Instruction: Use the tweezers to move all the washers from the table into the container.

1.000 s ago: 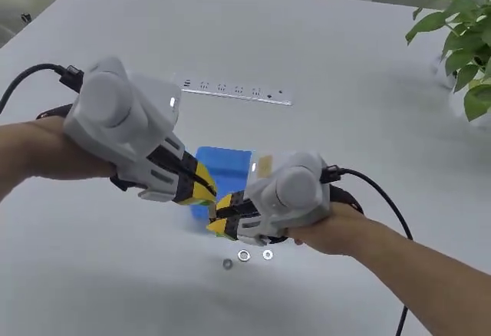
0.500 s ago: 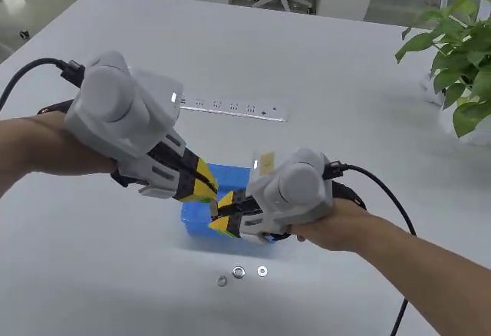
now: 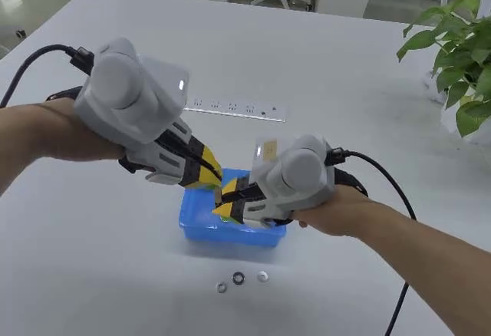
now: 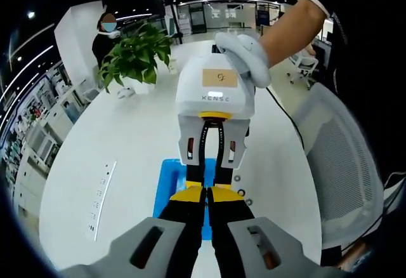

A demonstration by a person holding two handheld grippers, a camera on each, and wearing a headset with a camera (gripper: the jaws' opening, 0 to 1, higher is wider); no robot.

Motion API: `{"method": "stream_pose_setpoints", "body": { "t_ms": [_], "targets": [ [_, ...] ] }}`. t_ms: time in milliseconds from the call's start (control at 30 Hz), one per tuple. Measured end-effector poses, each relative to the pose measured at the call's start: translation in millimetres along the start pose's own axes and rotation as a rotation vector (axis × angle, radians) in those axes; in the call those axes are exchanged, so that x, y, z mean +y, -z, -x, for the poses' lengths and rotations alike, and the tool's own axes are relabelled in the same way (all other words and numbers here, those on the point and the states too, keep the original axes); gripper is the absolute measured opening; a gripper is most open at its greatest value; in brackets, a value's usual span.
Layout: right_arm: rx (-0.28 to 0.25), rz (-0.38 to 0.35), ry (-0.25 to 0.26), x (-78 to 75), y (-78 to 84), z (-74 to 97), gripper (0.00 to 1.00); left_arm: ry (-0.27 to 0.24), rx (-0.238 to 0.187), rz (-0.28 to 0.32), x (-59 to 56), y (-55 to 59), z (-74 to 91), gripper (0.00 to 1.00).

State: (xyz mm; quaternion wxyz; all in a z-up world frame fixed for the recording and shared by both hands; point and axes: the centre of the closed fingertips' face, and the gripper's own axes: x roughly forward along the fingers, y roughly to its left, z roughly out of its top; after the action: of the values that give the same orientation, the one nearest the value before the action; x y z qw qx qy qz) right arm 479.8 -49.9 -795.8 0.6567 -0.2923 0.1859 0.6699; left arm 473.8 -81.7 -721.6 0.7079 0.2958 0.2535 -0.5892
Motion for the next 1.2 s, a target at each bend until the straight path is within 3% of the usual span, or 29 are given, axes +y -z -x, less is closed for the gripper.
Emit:
{"method": "stream_pose_setpoints", "body": {
  "t_ms": [567, 1200],
  "targets": [
    [0.006, -0.034, -0.033, -16.7, 20.6, -26.6, 0.11, 0.021, 0.028, 0.02, 20.4, 25.4, -21.3, 0.05],
    [0.023, -0.069, -0.086, -20.7, 40.2, -47.9, 0.11, 0.05, 0.035, 0.055, 30.8, 46.8, -41.8, 0.05]
  ]
}}
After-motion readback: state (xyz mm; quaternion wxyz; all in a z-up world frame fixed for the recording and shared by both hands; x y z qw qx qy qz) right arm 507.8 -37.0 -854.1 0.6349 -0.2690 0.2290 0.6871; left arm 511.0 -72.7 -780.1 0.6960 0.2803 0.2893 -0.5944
